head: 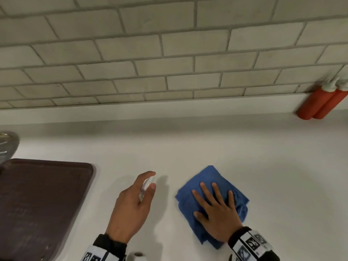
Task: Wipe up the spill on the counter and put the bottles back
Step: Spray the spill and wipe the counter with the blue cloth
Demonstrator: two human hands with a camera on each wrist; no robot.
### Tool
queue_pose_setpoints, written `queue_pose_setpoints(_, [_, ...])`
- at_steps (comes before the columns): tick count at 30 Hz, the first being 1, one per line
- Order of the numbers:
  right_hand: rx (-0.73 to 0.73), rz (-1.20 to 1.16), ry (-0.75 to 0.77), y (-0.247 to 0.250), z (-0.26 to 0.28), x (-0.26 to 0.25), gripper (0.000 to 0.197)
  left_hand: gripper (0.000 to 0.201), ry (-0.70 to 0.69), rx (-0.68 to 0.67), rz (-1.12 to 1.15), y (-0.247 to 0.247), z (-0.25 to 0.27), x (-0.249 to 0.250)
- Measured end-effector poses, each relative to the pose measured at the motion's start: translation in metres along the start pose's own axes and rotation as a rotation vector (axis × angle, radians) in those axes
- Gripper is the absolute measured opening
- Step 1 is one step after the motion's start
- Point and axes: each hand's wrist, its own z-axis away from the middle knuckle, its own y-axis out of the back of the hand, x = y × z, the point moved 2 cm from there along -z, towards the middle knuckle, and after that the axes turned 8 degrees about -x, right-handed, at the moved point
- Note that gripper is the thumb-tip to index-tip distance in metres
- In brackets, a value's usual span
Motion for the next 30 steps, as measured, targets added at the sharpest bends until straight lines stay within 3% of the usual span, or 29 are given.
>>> queue_pose_setpoints(5, [-0.116,-0.105,-0.107,0.055,-0.102,0.000,0.065,0.028,0.014,0.009,0.027,0.021,0.014,-0.019])
queue_pose_setpoints(9, [-0.179,-0.085,-0.163,0.077,-0.163,-0.045,0.066,0.029,0.031,0.015,0.053,0.040,0.022,-0.044])
queue_pose_setpoints(14, [-0.125,0.063,0.143,0.031,-0.124,-0.154,0.071,0.026,0.044,0.044,0.075,0.069,0.016,-0.083])
queue_pose_setpoints(17, [-0.051,0.119,0.229,-0.002,-0.086,-0.192,0.063,0.027,-0.005,0.032,0.114,0.083,0.005,-0.094])
queue_pose_setpoints(20, [-0.055,0.091,0.220,0.003,-0.089,-0.192,0.062,0.027,-0.030,0.021,0.156,0.095,-0.009,-0.103])
queue_pose_setpoints(25, [-0.146,-0.007,0.038,0.051,-0.180,-0.182,0.074,0.031,-0.029,0.013,0.148,0.106,-0.018,-0.128])
queue_pose_setpoints(28, [-0.191,-0.041,-0.063,0.065,-0.212,-0.205,0.067,0.031,-0.022,0.006,0.145,0.113,-0.014,-0.144])
queue_pose_setpoints(30, [-0.176,0.004,-0.014,0.055,-0.203,-0.229,0.068,0.030,-0.014,0.007,0.138,0.118,-0.012,-0.154])
